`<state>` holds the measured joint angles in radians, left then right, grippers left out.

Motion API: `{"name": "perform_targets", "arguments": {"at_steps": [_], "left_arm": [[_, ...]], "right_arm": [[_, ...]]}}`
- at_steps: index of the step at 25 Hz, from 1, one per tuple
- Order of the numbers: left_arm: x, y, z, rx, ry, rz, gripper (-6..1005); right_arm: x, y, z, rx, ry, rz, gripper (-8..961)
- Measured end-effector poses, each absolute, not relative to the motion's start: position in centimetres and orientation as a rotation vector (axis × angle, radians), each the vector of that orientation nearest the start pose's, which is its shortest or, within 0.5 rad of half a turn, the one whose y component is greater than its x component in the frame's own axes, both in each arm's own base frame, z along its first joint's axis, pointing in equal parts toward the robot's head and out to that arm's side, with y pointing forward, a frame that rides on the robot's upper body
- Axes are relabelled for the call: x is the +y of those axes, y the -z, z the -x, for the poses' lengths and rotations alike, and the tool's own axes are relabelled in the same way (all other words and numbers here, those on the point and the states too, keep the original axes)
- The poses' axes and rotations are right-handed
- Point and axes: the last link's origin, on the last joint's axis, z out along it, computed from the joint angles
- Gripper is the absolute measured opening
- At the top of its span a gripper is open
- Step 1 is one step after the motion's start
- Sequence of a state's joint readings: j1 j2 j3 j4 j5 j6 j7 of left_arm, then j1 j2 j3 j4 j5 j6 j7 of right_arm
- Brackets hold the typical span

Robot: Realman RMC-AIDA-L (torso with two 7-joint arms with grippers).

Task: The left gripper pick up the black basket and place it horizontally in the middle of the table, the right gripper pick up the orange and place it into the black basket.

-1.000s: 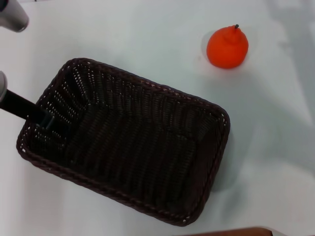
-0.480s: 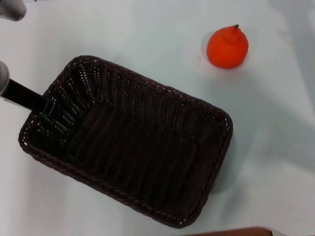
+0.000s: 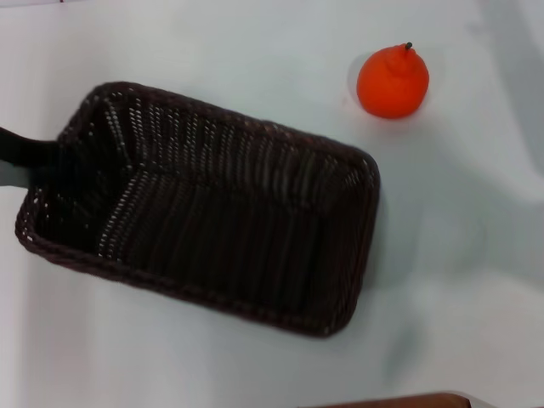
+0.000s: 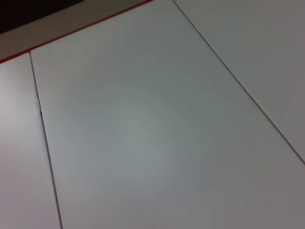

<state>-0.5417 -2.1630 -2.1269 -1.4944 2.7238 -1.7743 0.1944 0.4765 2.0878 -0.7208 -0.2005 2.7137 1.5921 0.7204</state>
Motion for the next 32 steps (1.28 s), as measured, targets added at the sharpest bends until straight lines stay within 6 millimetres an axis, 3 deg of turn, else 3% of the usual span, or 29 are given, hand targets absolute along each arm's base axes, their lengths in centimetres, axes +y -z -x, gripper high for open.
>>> {"name": "perform_targets", "arguments": {"at_steps": [7, 13, 22, 32], "left_arm": [[32.2, -7.0, 22.1, -1.902, 0.03, 1.892, 159], [31.6, -6.4, 22.3, -1.942, 0.063, 1.894, 158], [32.3, -5.3, 20.8, -1.822, -0.011, 2.053, 157], [32.5, -4.7, 20.6, -1.836, -0.01, 2.061, 156]], "right_arm": [[36.0, -11.0, -29.3, -1.199, 1.415, 0.431, 830], [37.4, -11.3, -28.2, -1.222, 1.431, 0.407, 828], [37.4, -11.6, -28.2, -1.221, 1.434, 0.396, 825], [36.4, -11.4, -28.9, -1.214, 1.44, 0.402, 821]]}}
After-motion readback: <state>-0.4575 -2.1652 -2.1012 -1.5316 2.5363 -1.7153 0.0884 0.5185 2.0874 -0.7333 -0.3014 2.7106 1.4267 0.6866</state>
